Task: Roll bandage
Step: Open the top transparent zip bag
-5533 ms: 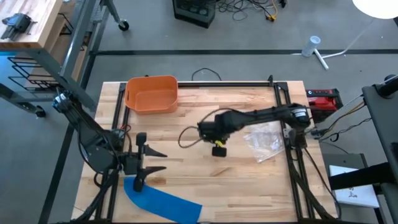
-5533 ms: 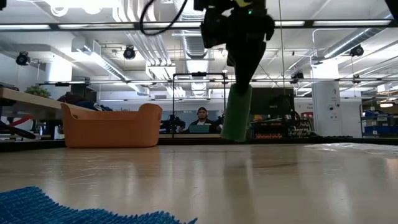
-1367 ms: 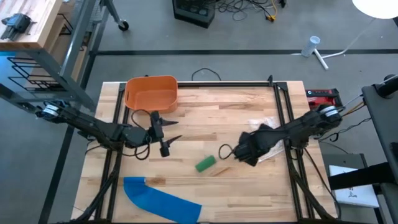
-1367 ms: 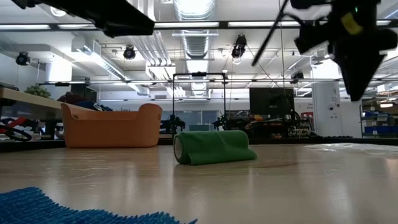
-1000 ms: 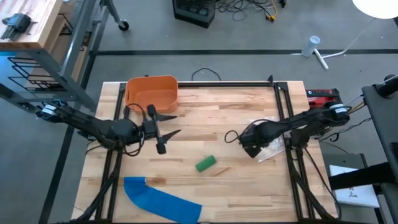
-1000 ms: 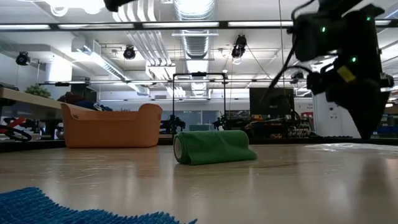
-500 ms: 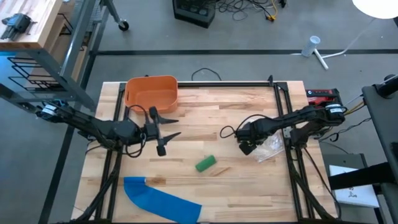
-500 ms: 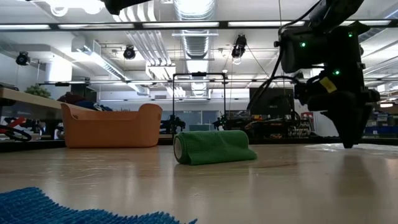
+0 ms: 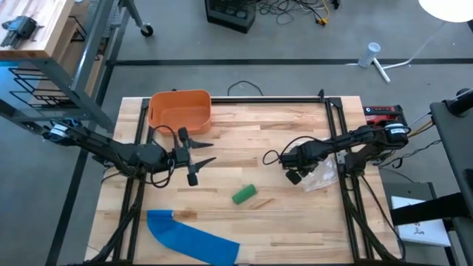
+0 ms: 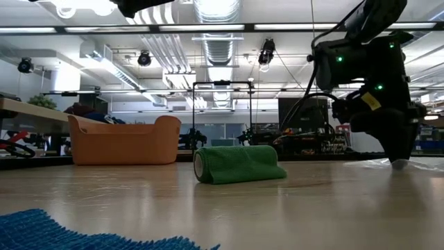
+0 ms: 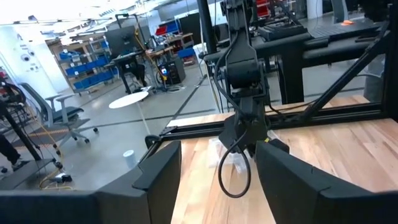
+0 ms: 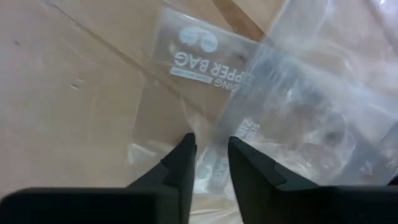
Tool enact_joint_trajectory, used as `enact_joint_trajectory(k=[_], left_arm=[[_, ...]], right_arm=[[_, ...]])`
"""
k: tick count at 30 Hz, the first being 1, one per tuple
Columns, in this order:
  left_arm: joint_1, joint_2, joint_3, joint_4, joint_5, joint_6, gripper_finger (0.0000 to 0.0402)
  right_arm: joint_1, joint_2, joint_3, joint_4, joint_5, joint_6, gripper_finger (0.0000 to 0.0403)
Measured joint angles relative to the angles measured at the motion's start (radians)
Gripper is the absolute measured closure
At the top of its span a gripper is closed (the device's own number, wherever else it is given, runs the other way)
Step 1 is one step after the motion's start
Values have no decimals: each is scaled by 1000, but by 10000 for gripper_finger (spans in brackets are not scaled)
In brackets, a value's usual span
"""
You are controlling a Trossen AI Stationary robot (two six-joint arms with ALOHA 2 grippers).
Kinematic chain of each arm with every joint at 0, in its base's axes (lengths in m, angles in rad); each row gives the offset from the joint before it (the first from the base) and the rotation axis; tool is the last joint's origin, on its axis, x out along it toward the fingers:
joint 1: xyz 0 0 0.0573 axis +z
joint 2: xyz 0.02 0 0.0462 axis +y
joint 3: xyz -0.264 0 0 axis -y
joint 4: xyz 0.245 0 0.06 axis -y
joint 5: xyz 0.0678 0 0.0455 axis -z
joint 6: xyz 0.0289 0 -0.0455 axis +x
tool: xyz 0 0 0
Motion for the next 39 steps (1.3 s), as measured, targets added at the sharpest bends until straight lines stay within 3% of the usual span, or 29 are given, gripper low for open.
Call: enact_joint_trajectory(k=[5, 12, 19, 26, 34, 39], left_arm=[[-1, 0, 0, -6, 7, -3, 200], [-2, -1, 0, -7, 32, -3, 195], [-2, 20, -1, -13, 96, 2, 186], [-1, 60, -2, -5, 113, 10, 169], [1, 237, -2, 123, 138, 6, 138], [7, 377, 11, 161, 54, 71, 118]], right_arm=[[0, -2, 16, -19, 2, -25, 396], [13, -26, 171, -134, 2, -59, 401], [105, -29, 429, -131, 5, -106, 402], [245, -30, 688, -133, 128, -173, 403], [325, -27, 793, -106, 193, -209, 403], [348, -27, 841, -15, 209, -219, 403]])
